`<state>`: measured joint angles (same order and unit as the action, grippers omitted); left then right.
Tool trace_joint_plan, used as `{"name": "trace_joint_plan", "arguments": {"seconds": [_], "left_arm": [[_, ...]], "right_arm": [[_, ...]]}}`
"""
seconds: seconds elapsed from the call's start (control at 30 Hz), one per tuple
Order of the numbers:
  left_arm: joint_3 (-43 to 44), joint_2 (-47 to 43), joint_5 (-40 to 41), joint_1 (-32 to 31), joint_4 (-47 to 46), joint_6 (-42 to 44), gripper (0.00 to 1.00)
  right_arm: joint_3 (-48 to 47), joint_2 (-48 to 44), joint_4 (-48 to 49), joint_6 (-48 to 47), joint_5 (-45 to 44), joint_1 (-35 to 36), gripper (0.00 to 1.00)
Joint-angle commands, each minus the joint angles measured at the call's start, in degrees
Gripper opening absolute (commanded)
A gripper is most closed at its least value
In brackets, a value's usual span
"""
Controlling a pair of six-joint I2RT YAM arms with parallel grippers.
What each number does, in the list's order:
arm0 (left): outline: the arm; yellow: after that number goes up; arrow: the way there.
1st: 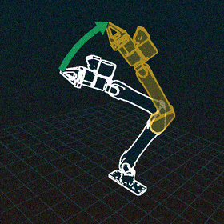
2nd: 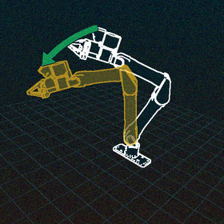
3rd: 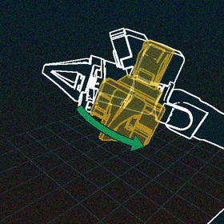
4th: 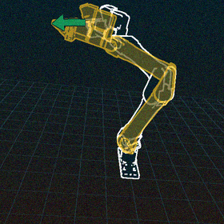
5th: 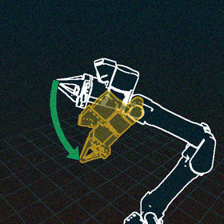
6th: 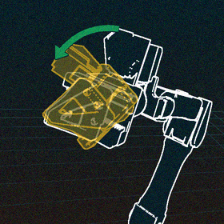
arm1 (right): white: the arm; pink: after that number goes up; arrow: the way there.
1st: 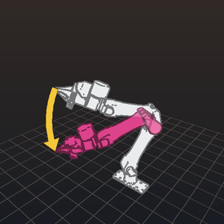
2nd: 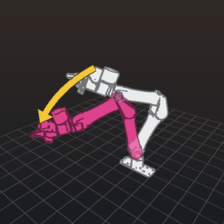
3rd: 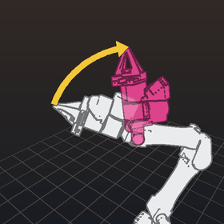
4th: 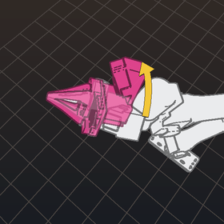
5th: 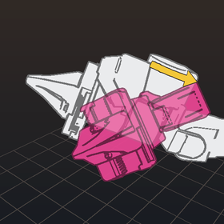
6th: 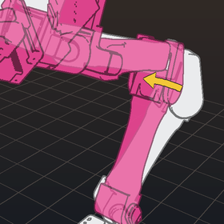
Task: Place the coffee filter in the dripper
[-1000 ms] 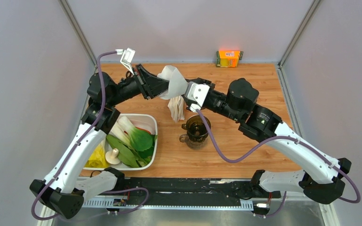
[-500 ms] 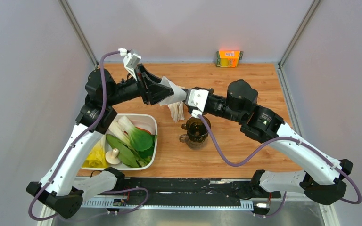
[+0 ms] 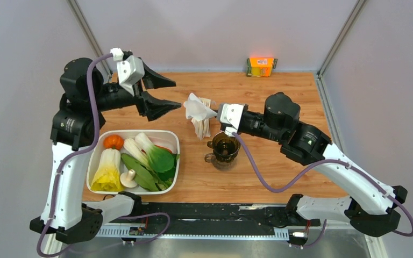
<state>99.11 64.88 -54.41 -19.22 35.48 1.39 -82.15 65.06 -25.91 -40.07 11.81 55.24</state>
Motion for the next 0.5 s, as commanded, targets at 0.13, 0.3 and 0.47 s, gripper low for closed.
{"name": "trace_joint_plan", "arguments": {"seconds": [0.13, 0.3, 0.47], "left_arm": [[3.67, -0.90, -5.99, -2.26, 15.80, 25.64, 0.78], [4.07, -0.26, 7.93, -13.78, 14.49, 28.25, 0.79], [4.49, 1.26, 11.23, -19.36, 15.45, 29.22, 0.79]], "right_arm": [[-0.55, -1.91, -2.98, 2.85, 5.94, -0.42, 0.00], [-2.01, 0.04, -5.04, 3.69, 8.93, -0.49, 0.00], [-2.47, 0.81, -5.54, 3.84, 9.03, -0.50, 0.00]]}}
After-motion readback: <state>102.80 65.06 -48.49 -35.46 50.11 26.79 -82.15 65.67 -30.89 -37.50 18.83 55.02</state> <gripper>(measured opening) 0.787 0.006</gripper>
